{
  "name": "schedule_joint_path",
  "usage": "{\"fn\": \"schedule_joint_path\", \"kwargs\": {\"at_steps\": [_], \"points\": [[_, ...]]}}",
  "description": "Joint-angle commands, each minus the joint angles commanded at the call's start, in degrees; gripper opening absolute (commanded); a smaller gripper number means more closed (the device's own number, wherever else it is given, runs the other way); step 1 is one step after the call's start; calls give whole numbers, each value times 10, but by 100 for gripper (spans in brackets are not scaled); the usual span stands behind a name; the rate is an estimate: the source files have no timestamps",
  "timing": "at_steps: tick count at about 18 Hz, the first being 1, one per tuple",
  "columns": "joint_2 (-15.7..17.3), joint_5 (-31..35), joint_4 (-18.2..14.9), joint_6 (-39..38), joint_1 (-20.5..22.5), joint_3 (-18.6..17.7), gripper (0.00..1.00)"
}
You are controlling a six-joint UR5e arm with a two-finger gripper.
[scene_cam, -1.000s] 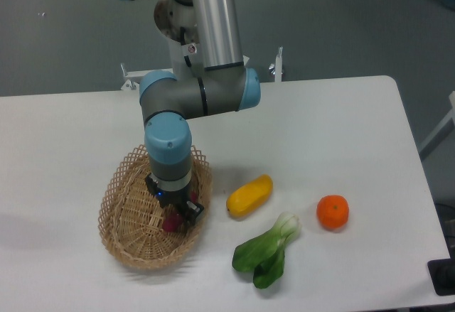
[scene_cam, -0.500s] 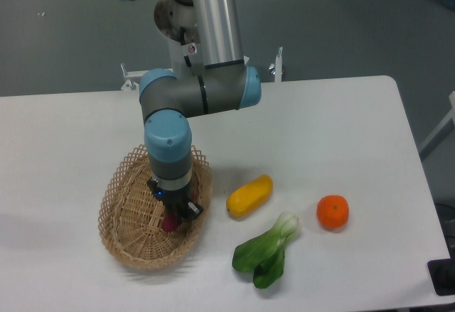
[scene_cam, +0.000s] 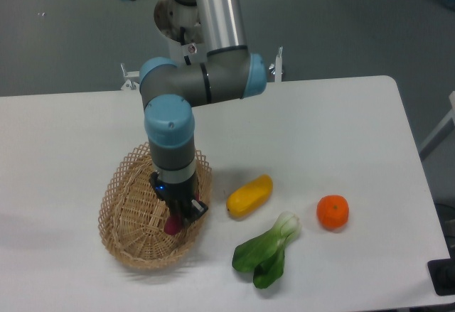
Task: Pick up the sweet potato from the basket
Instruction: 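Lift the sweet potato out of the basket and carry it up and away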
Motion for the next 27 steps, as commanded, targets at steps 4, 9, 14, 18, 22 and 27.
{"fn": "schedule_joint_path", "kwargs": {"at_steps": [4,9,14,18,22,27], "points": [[26,-2,-36,53,54,29,13],[53,-4,-89,156,141,36,13],[64,-15,-111,261,216,36,13],[69,-15,-128,321,244,40,13],[70,-12,-128,323,237,55,13],[71,-12,-133,322,241,50,13]]}}
